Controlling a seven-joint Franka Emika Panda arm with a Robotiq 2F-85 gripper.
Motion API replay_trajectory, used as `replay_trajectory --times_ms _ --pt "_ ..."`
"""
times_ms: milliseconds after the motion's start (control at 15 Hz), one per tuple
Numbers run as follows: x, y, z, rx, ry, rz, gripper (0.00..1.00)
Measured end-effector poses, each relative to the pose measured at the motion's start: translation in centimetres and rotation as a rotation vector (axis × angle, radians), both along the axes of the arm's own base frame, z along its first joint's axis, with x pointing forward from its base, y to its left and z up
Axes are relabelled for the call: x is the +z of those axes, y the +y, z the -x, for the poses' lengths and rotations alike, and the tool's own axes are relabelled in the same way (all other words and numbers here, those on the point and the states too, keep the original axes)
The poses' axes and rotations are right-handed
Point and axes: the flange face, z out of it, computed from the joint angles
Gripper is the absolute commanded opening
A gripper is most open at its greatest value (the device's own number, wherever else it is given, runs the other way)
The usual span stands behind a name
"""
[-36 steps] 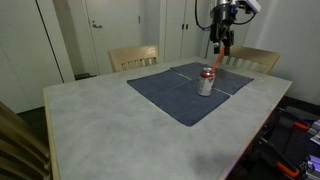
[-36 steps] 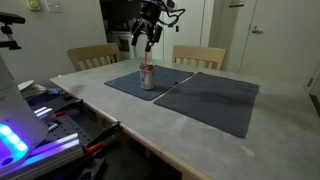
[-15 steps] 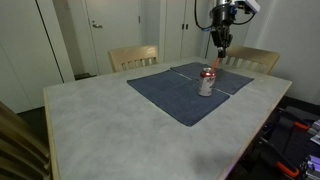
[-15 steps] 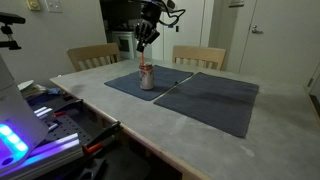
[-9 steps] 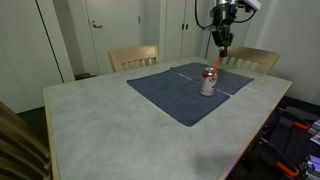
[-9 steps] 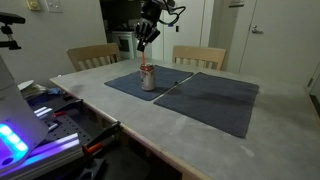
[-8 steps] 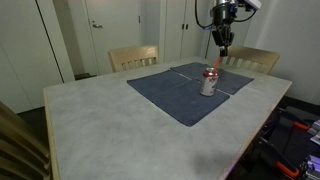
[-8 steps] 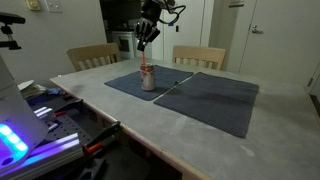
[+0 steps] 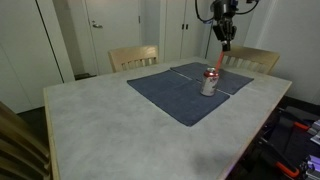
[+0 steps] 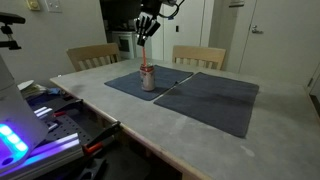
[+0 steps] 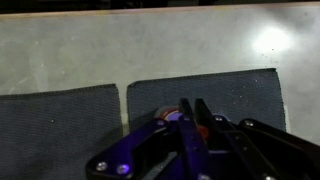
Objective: Take the straw from the can and put it on the table
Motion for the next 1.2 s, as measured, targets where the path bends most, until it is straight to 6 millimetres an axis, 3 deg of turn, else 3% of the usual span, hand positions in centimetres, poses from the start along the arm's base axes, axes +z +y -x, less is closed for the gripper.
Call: replay_trajectory --times_ms 600,1200 --pt "3.8 0.5 0.2 0.028 -0.044 0.031 0.02" --pt "8.0 0.9 1.6 0.036 -0.079 0.030 0.02"
